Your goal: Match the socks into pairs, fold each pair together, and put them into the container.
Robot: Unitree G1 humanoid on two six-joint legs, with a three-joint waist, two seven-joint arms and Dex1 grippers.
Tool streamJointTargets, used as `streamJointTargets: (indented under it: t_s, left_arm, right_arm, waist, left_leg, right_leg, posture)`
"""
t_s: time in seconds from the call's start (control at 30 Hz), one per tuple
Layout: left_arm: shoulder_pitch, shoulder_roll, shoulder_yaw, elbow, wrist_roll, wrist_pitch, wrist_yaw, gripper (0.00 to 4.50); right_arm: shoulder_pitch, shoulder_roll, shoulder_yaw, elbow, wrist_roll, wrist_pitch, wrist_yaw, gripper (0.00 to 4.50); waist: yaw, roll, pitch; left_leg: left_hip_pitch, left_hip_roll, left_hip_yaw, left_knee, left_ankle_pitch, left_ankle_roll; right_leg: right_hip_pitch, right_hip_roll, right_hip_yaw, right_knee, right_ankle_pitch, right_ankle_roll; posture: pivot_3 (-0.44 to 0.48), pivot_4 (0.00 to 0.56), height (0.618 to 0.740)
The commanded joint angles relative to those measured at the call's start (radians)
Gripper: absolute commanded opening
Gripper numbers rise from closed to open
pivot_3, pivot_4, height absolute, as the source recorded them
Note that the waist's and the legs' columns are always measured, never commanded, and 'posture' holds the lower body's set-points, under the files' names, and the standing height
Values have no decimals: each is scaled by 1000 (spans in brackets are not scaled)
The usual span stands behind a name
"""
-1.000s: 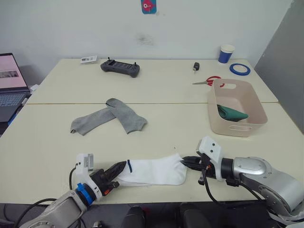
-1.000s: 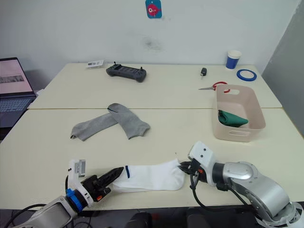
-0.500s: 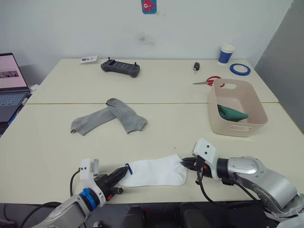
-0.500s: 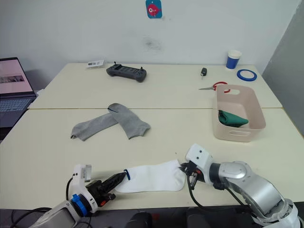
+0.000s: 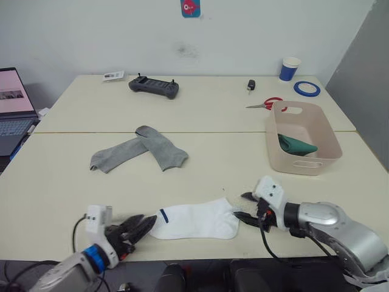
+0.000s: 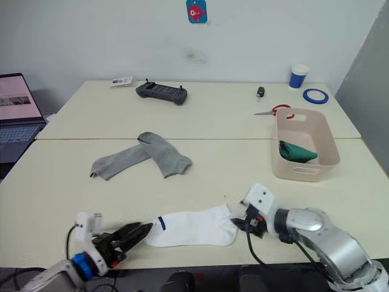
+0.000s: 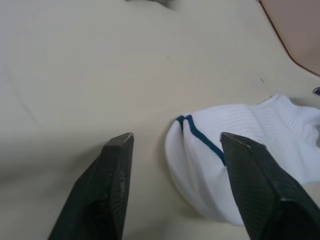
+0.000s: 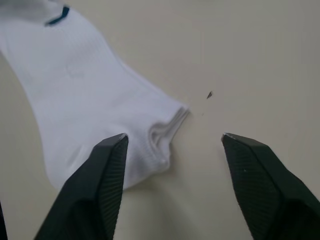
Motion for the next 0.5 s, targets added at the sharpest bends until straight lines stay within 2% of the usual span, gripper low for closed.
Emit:
streamJointTargets:
  t_s: [0.03,0.2,0.37,0.5]
  left_arm:
    - [-15,30,15,18,2,0,-39,3892]
    - [-80,20,-129,34,80,20,-17,3892]
    - [-112,3,-224,72,179,5,-16,3892]
    - [-110,-7,-258,74,215,-3,-20,3892]
  right_arm:
    - [8,10,-39,-35,25,-3,-7,4472]
    - [34,33,20,-29,-6,-10,-41,4472]
    - [73,72,56,2,-42,-15,-90,4472]
    - [90,92,75,30,-63,-10,-110,4472]
  waist:
    - [0,0,0]
    - [0,0,0]
    - [0,1,-1]
    - [1,4,-2]
  left_leg:
    - [0,0,0,0,0,0]
    - [0,0,1,0,0,0]
    - [0,0,1,0,0,0]
    - [1,-1,2,0,0,0]
  right_leg:
    - [0,0,0,0,0,0]
    - [0,0,0,0,0,0]
    - [0,0,1,0,1,1]
    - [1,-2,1,0,0,1]
  posture:
    - [0,150,740]
    - [0,150,740]
    - [0,150,740]
    - [0,150,740]
